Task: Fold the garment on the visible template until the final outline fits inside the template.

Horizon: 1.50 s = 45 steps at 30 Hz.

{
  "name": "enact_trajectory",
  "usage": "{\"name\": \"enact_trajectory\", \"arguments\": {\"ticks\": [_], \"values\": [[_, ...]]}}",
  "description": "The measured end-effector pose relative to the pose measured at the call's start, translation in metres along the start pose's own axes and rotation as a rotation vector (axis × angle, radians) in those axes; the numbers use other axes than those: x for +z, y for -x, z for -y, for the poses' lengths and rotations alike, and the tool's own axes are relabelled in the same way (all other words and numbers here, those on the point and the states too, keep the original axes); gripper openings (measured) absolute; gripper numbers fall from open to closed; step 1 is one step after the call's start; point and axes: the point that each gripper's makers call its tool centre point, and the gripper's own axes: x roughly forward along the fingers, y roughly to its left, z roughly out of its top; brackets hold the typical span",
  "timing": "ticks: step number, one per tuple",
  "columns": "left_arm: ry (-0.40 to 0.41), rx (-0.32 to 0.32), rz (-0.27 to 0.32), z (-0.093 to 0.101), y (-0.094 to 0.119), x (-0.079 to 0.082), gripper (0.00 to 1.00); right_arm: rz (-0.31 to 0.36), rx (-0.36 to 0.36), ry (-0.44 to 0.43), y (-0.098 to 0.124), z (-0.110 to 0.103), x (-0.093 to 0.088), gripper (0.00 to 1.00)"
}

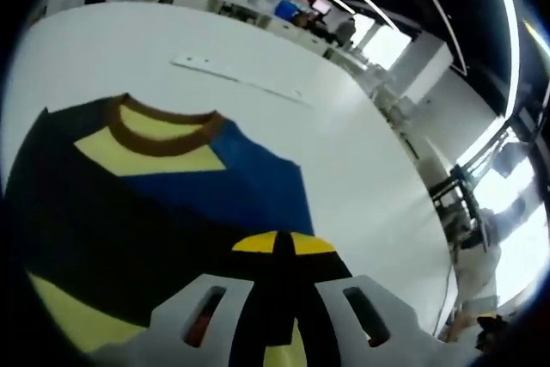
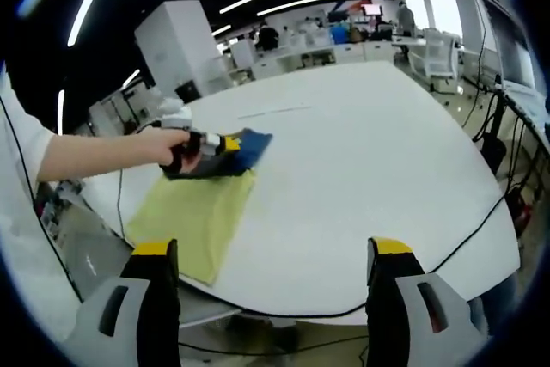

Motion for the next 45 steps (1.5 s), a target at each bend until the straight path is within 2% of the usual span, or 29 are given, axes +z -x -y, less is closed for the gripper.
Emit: {"name": "enact_trajectory", "arguments": {"ticks": [14,30,37,45], "values": [[0.024,-0.029,-0.007,0.005,-0.003,-0.005,0.03,0.004,-0.018,-0.01,0.005,0.002,-0.003,0.9],[0.006,-0.05,-0.008,0.001,0.014,-0.005,0.04,0.012,-0.005,-0.002,0.003,-0.013,-0.002,0.91],[-0.022,-0.074,-0.004,0.0,0.023,-0.005,0.08,0.014,0.007,0.005,0.003,-0.022,-0.003,0.9],[-0.092,-0.091,-0.005,-0.004,0.039,-0.004,0.15,0.016,0.027,0.013,0.0,-0.034,-0.003,0.9]]}}
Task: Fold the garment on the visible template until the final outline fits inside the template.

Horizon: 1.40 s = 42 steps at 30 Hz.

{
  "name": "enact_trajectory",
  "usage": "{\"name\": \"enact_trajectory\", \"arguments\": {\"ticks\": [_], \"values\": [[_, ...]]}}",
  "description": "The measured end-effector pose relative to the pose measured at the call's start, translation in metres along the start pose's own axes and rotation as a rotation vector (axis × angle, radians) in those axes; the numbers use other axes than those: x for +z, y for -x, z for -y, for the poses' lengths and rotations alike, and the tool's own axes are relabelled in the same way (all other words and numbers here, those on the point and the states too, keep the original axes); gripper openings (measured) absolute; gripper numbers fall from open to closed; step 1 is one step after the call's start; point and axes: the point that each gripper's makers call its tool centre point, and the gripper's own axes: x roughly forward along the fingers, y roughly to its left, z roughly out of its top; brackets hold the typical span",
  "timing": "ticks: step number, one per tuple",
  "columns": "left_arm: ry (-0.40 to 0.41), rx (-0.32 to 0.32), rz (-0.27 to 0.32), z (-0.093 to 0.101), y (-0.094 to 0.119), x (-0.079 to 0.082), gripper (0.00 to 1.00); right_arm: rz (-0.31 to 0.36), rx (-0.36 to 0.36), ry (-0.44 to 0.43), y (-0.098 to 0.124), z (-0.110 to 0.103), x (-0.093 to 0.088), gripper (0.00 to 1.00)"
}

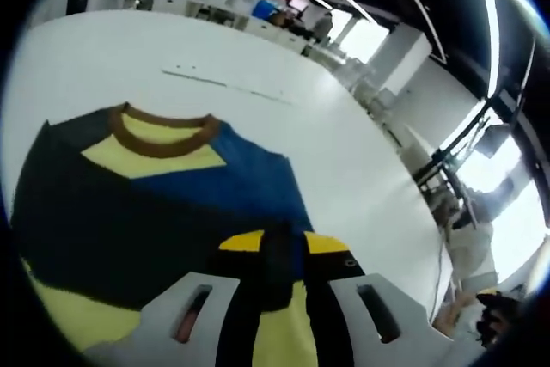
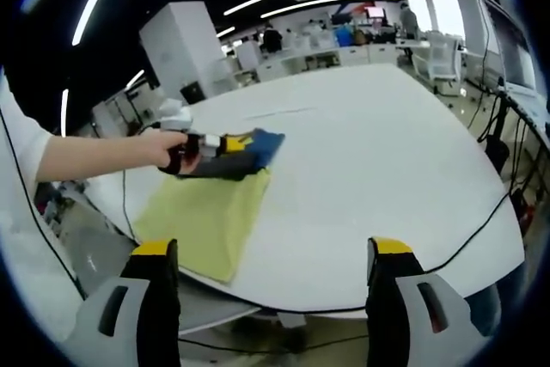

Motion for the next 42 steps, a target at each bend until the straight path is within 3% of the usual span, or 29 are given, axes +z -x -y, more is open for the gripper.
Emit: {"name": "enact_trajectory", "arguments": {"ticks": [7,12,22,42], "values": [[-0.05,-0.011,-0.006,-0.007,0.019,-0.003,0.21,-0.004,0.023,0.014,-0.007,-0.013,0.0,0.9],[-0.083,-0.016,-0.042,-0.017,0.036,-0.014,0.27,-0.003,0.043,0.022,-0.014,-0.026,0.002,0.89],[-0.101,-0.041,-0.056,-0.031,0.071,-0.021,0.35,-0.008,0.081,0.053,-0.028,-0.048,0.008,0.89],[-0.102,-0.046,-0.004,-0.075,0.151,-0.015,0.61,-0.006,0.117,0.087,-0.047,-0.07,0.019,0.89]]}}
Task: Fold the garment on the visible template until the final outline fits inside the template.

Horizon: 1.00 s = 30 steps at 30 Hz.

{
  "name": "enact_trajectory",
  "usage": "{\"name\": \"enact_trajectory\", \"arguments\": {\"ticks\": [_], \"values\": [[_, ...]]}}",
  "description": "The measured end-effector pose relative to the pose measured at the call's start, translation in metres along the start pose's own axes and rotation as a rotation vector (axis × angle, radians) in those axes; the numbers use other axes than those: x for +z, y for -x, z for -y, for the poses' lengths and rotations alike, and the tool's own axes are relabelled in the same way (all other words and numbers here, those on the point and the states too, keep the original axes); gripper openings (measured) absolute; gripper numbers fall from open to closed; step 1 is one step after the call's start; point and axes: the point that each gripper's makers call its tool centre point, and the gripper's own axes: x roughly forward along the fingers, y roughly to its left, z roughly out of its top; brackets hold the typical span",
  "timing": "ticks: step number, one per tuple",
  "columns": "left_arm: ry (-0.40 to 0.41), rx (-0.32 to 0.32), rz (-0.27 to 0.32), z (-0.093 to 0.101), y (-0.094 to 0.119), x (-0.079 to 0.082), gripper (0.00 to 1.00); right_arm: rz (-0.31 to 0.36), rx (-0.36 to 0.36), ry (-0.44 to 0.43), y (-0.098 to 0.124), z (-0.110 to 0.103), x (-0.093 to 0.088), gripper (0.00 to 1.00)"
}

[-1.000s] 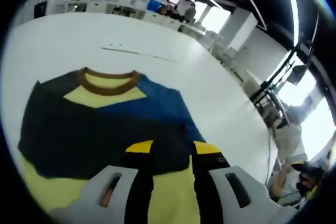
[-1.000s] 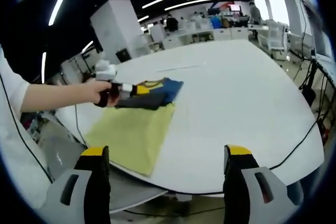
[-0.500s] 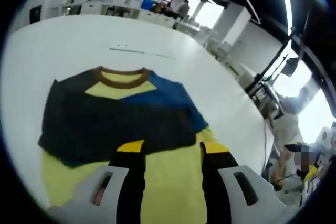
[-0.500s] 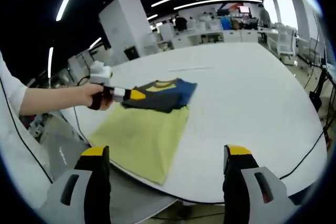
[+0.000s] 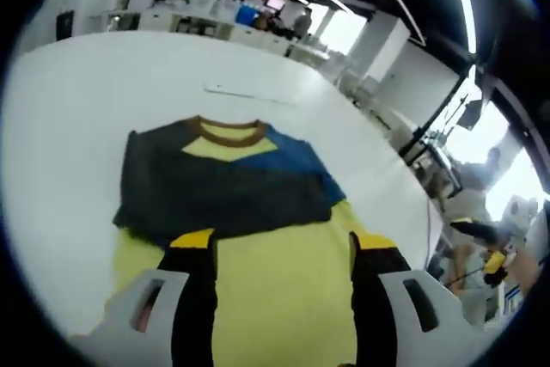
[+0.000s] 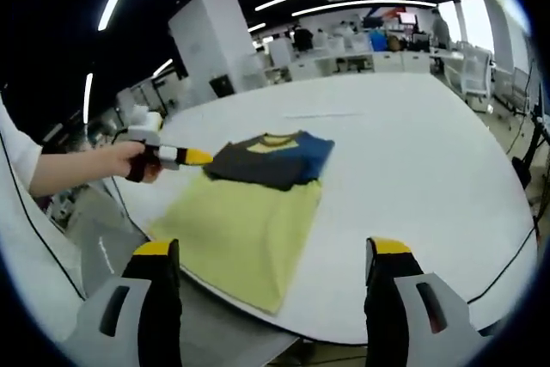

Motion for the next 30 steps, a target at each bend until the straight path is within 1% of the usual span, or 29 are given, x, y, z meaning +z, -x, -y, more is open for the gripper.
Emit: {"name": "enact_trajectory", "arguments": {"ticks": [6,10,15,22,25,30], "values": [[0.006,-0.011,0.027,-0.005,0.024,-0.002,0.7,-0.005,0.01,0.011,-0.005,-0.005,0.002,0.89],[0.009,-0.012,0.034,-0.008,0.039,-0.005,0.75,-0.006,0.017,0.021,-0.007,-0.008,0.004,0.89],[0.002,-0.035,0.037,-0.007,0.06,-0.012,0.84,-0.012,0.027,0.033,-0.011,-0.013,0.005,0.89],[-0.002,-0.028,0.051,-0.013,0.087,-0.019,0.88,-0.021,0.039,0.039,-0.016,-0.018,0.004,0.89],[-0.011,-0.017,0.054,-0.017,0.096,-0.023,0.9,-0.024,0.044,0.043,-0.018,-0.02,0.005,0.89],[0.0,-0.003,0.058,-0.024,0.11,-0.03,0.92,-0.026,0.049,0.049,-0.02,-0.022,0.006,0.89]]}}
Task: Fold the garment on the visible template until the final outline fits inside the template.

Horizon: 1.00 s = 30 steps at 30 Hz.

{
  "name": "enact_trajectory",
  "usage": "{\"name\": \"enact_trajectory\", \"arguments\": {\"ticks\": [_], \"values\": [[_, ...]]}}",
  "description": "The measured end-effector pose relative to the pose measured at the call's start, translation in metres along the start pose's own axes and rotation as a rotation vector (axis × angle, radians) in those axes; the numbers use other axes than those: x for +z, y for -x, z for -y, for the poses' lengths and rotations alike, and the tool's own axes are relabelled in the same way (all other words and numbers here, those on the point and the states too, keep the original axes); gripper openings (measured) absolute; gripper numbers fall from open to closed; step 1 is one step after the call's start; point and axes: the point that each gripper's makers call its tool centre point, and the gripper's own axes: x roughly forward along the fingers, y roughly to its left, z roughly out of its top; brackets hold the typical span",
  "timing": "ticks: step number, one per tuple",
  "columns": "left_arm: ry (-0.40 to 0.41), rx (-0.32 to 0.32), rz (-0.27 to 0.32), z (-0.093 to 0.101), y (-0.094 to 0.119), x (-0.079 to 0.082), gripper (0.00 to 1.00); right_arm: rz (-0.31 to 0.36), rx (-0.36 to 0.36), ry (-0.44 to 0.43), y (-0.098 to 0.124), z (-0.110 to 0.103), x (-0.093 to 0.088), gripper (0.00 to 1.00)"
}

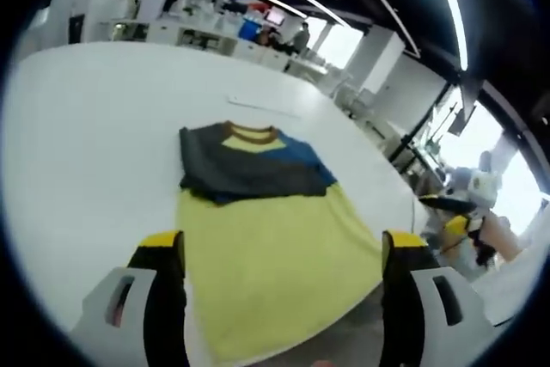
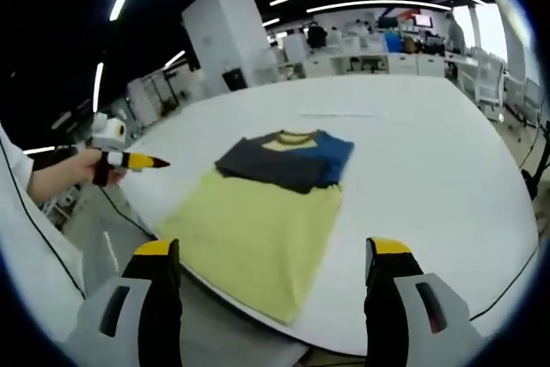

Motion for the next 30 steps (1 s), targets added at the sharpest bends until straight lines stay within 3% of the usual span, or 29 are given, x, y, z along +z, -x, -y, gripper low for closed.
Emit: {"name": "enact_trajectory", "arguments": {"ticks": [9,20,30], "values": [[-0.02,0.032,0.013,-0.007,0.024,-0.005,0.98,-0.015,0.002,0.001,-0.001,0.0,-0.004,0.88],[-0.011,0.074,0.003,-0.02,0.05,-0.024,1.0,-0.03,0.0,-0.001,0.0,0.001,-0.009,0.88],[0.019,0.095,0.002,-0.024,0.061,-0.031,1.0,-0.045,0.004,-0.003,-0.002,0.001,-0.013,0.88]]}}
